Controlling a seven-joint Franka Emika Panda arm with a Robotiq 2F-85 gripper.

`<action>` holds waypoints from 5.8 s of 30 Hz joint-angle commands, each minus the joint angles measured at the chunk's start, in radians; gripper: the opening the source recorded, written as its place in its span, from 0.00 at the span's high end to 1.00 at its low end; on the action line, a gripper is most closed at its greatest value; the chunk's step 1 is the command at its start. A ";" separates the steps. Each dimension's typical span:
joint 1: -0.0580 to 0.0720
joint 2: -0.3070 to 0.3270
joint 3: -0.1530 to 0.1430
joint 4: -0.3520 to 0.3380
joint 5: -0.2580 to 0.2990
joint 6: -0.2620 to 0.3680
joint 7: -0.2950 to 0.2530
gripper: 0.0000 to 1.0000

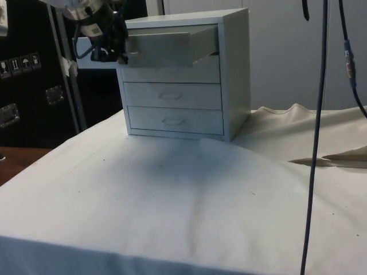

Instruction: Open the drawer, then close it.

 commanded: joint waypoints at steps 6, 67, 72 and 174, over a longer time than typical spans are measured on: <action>0.000 -0.001 0.002 0.001 0.000 0.001 0.000 0.71; -0.016 0.100 0.085 0.050 0.113 0.057 0.084 0.00; -0.014 0.101 0.084 0.049 0.111 0.055 0.086 0.00; -0.014 -0.052 -0.029 -0.131 -0.058 0.100 -0.073 1.00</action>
